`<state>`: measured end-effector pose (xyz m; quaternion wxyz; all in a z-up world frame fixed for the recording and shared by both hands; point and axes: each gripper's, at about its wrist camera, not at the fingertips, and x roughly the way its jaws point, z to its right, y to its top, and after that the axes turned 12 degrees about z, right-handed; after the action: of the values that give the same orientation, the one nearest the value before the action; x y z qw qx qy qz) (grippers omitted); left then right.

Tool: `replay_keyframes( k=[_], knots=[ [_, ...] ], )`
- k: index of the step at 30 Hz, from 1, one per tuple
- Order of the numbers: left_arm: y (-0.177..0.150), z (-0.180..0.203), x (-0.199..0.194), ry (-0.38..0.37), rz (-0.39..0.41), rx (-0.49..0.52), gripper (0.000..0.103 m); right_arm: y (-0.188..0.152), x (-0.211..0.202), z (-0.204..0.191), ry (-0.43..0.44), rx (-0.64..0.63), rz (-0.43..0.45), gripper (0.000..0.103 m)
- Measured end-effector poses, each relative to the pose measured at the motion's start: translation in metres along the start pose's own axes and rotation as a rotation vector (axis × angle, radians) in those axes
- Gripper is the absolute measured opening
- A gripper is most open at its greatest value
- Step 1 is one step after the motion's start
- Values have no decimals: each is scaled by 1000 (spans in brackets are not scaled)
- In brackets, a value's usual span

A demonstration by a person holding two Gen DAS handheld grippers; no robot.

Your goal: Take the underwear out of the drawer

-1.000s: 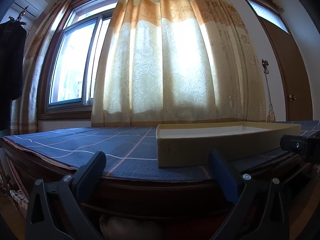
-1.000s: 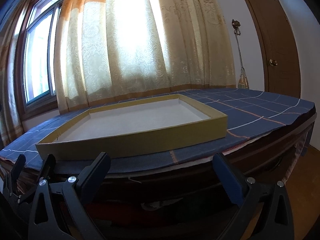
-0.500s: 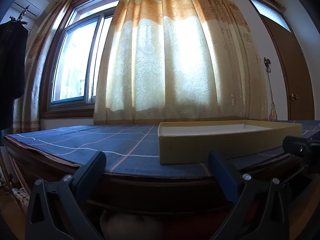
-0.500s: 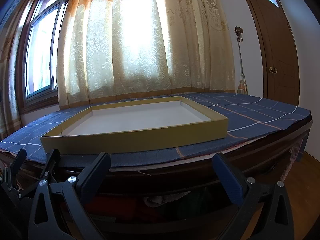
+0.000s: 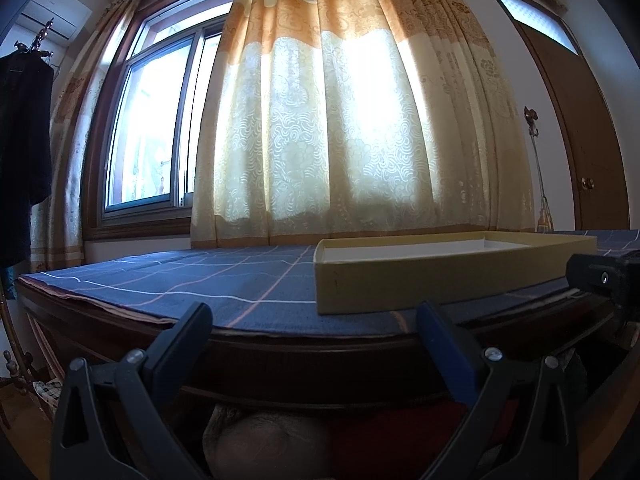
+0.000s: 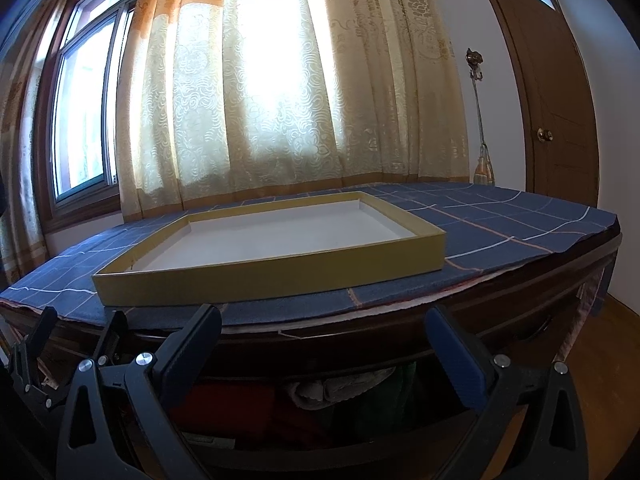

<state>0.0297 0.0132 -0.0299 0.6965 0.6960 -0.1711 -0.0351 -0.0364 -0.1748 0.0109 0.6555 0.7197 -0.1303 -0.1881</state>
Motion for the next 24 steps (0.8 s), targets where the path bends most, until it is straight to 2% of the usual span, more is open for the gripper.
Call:
replay_keyframes(
  k=[8, 15, 18, 20, 22, 24],
  knots=[
    [3, -4, 1, -14, -44, -31, 103, -1, -8, -4, 16, -10, -7, 103],
    [5, -1, -2, -25, -60, 4, 103, -1, -10, -1, 15, 4, -15, 103],
    [1, 9, -6, -57, -101, 82, 103, -2, -10, 1, 16, 12, -20, 103],
    [-4, 27, -9, -105, -124, 220, 103, -3, -11, 0, 17, 16, -24, 103],
    [-8, 45, -17, -163, -103, 351, 102, -3, -12, 0, 20, 17, -24, 103],
    [-7, 45, -17, -173, -116, 339, 103, -2, -15, 0, 23, 16, -20, 103]
  ],
)
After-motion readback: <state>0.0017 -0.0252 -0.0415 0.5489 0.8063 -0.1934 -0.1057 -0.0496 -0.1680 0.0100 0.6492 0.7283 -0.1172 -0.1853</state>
